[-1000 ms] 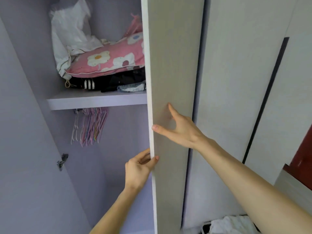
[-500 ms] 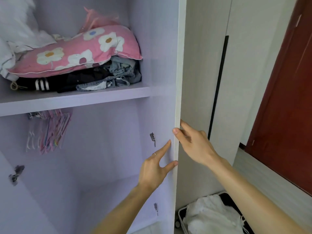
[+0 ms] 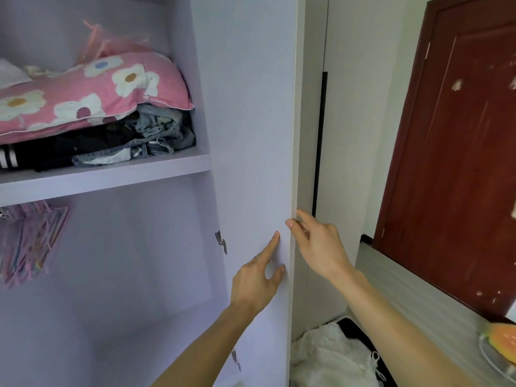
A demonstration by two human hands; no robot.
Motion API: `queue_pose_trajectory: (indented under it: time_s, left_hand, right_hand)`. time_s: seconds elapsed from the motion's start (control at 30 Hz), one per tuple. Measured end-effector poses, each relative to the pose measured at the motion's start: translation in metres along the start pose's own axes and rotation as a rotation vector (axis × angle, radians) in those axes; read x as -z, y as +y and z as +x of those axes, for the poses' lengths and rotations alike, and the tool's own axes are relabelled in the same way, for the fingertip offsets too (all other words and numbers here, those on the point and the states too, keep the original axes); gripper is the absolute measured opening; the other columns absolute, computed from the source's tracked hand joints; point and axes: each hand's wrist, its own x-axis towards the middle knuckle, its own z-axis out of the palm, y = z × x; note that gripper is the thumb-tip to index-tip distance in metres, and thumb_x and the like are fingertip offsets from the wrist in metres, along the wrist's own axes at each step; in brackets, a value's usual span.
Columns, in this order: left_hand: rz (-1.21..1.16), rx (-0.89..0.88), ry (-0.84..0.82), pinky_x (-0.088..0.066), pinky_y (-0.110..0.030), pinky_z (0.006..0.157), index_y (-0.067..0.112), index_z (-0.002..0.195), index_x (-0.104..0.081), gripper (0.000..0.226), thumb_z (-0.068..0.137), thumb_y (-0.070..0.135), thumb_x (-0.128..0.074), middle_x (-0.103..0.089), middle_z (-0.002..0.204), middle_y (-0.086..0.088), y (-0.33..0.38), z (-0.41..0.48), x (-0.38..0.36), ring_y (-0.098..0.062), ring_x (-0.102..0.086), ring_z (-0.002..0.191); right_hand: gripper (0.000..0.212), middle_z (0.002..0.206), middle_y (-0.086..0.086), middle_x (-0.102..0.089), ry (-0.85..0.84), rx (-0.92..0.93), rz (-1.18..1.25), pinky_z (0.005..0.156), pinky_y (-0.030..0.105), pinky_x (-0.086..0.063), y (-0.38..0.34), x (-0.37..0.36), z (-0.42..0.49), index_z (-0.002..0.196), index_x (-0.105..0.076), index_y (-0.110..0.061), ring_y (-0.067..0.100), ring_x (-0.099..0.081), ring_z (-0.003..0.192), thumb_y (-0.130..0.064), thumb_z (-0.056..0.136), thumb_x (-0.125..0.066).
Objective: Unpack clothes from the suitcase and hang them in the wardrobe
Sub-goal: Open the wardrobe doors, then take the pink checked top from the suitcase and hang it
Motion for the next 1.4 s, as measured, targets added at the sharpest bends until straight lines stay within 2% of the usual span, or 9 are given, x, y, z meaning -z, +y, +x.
queue_pose_trajectory:
  time_s: [0.17,0.37,0.47,0.67,0.8,0.93,1.03,1.23,1.4]
  left_hand:
    - [0.089,-0.028,-0.054,-0.053,-0.033,0.092,0.061,0.148,-0.008,0.063,0.101,0.039,-0.044,-0.057,0.136,0.012,-0.007,-0.002,0.018,-0.013,-0.060,0.115]
    - [0.186,0.007,-0.070,-0.051,-0.029,0.093,0.047,0.138,-0.045,0.038,0.102,0.034,-0.043,-0.057,0.133,0.021,-0.032,-0.014,0.046,-0.005,-0.058,0.115]
    - [0.253,0.009,-0.116,-0.050,-0.027,0.091,0.043,0.134,-0.050,0.033,0.103,0.035,-0.041,-0.059,0.130,0.020,-0.048,-0.032,0.047,-0.005,-0.058,0.114]
    - [0.293,0.006,-0.341,-0.044,-0.025,0.092,0.041,0.133,-0.053,0.034,0.102,0.038,-0.040,-0.063,0.122,0.009,-0.074,-0.070,0.003,-0.013,-0.057,0.112]
    - [0.240,0.005,-0.527,-0.041,-0.030,0.101,0.038,0.133,-0.054,0.033,0.102,0.037,-0.041,-0.061,0.126,0.006,-0.089,-0.094,-0.040,-0.014,-0.053,0.118]
    - [0.239,-0.086,-0.713,-0.044,-0.032,0.095,0.032,0.132,-0.056,0.034,0.101,0.033,-0.042,-0.063,0.123,0.001,-0.095,-0.110,-0.082,-0.019,-0.055,0.115]
    - [0.227,-0.146,-0.835,-0.045,-0.034,0.094,0.030,0.132,-0.057,0.035,0.100,0.030,-0.044,-0.064,0.125,-0.001,-0.094,-0.117,-0.110,-0.021,-0.056,0.115]
    - [0.205,-0.254,-0.979,-0.047,-0.032,0.092,0.030,0.134,-0.056,0.037,0.099,0.029,-0.046,-0.062,0.128,0.000,-0.076,-0.119,-0.168,-0.023,-0.058,0.115]
    - [0.202,-0.294,-1.037,-0.050,-0.035,0.091,0.030,0.130,-0.058,0.033,0.098,0.029,-0.049,-0.064,0.123,0.002,-0.054,-0.105,-0.224,-0.021,-0.058,0.113]
  right_hand:
    - [0.034,0.115,-0.006,-0.069,0.092,0.013,-0.035,0.083,0.036,-0.055,-0.003,-0.009,-0.009,0.133,-0.050,-0.026,0.014,-0.067,0.097,-0.038,0.101,-0.048]
    - [0.069,0.158,-0.011,-0.027,0.228,0.116,-0.061,0.102,0.022,-0.035,-0.011,-0.044,-0.030,0.156,-0.019,-0.022,0.008,-0.036,0.138,-0.022,0.097,-0.055]
    - [0.073,0.156,-0.020,-0.018,0.176,0.111,-0.018,0.107,0.017,-0.025,0.002,-0.064,-0.052,0.156,-0.018,-0.023,-0.011,-0.019,0.137,-0.019,0.095,-0.059]
    - [0.054,0.147,-0.001,-0.045,-0.104,-0.154,-0.140,0.101,0.028,-0.044,0.068,-0.108,-0.135,0.146,-0.041,-0.016,0.020,-0.045,0.131,-0.021,0.095,-0.058]
    - [0.042,0.144,-0.012,-0.046,-0.323,-0.357,-0.266,0.102,0.028,-0.042,0.103,-0.125,-0.200,0.138,-0.048,-0.027,0.017,-0.039,0.134,-0.026,0.097,-0.049]
    - [0.038,0.136,-0.016,-0.053,-0.435,-0.599,-0.385,0.104,0.027,-0.039,0.127,-0.131,-0.259,0.132,-0.055,-0.033,0.014,-0.042,0.132,-0.031,0.095,-0.044]
    - [0.032,0.126,-0.014,-0.058,-0.439,-0.755,-0.377,0.097,0.030,-0.043,0.135,-0.129,-0.296,0.119,-0.061,-0.033,0.016,-0.047,0.125,-0.031,0.093,-0.042]
    - [0.044,0.143,-0.013,-0.049,-0.475,-1.008,-0.375,0.106,0.035,-0.038,0.150,-0.107,-0.340,0.136,-0.049,-0.042,0.018,-0.035,0.136,-0.030,0.094,-0.044]
    - [0.045,0.148,-0.011,-0.046,-0.428,-1.083,-0.414,0.110,0.039,-0.037,0.186,-0.076,-0.341,0.144,-0.043,-0.034,0.019,-0.030,0.141,-0.037,0.098,-0.042]
